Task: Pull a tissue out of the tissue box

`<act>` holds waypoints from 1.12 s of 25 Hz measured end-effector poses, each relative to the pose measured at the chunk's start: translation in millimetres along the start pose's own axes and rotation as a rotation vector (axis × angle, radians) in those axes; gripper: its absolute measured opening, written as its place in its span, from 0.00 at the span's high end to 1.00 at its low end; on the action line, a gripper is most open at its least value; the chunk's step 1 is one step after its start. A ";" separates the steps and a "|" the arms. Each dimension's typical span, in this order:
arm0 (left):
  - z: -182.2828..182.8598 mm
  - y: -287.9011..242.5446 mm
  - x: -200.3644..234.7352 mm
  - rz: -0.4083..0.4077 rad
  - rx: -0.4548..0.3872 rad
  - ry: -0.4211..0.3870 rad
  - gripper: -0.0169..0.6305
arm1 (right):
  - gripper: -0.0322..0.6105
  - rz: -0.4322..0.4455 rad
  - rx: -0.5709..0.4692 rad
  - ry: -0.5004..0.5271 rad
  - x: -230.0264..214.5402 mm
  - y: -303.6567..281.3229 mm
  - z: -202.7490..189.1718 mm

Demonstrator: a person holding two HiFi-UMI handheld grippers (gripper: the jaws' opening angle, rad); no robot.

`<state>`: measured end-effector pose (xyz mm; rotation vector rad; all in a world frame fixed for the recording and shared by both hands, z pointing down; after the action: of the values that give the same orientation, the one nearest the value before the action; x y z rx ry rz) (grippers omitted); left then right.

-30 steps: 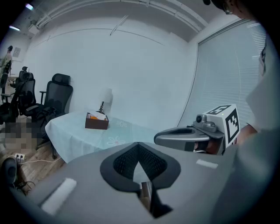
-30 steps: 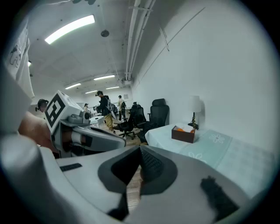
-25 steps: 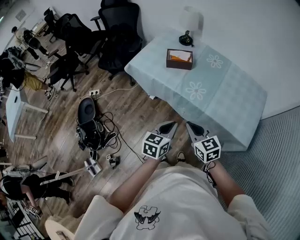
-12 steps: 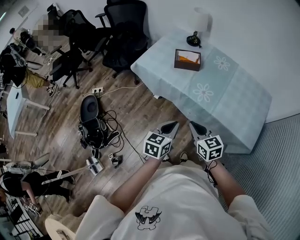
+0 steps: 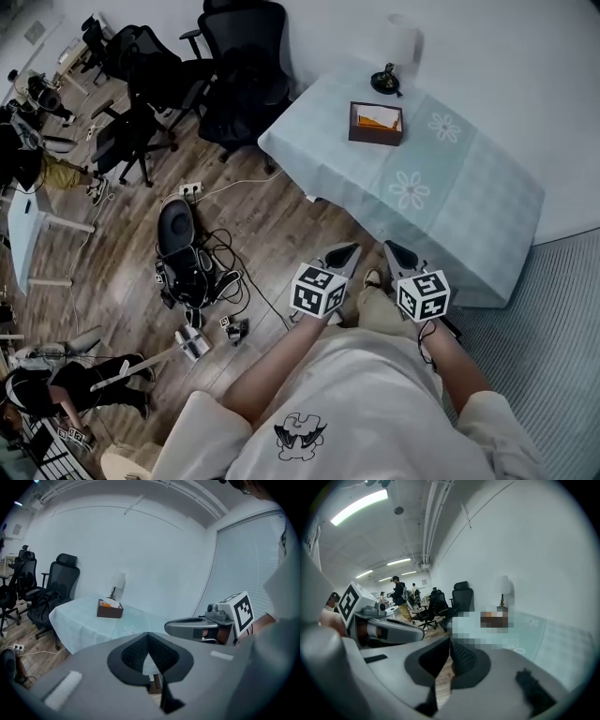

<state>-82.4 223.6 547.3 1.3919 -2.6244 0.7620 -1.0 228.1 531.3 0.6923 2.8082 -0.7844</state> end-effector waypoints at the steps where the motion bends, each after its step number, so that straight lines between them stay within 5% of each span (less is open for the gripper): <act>1: 2.6 -5.4 4.1 -0.002 0.003 0.002 0.96 | 0.93 -0.006 -0.001 -0.006 -6.1 -4.0 3.1; 10: 34.0 -85.0 72.8 0.039 0.041 0.015 0.96 | 0.93 0.004 0.009 -0.021 -93.3 -82.4 41.7; 20: 132.4 -211.3 141.7 0.071 0.043 -0.005 0.96 | 0.93 0.044 0.001 -0.016 -206.4 -158.7 133.3; 28: 155.2 -252.0 182.9 0.069 0.075 0.008 0.96 | 0.93 0.015 0.046 -0.051 -247.8 -189.5 143.8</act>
<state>35.7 -103.3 563.1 1.3188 -2.6772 0.8804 131.3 -87.8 558.0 0.6888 2.7441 -0.8543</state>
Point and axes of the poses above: the fingertips, and each gripper's own axes: y backward along the fingers, x to its left, z out of its top, the point moved 2 cm from there along y, backward along the fingers, and after that the axes turned 7 degrees about -y, right-handed, at the moved point
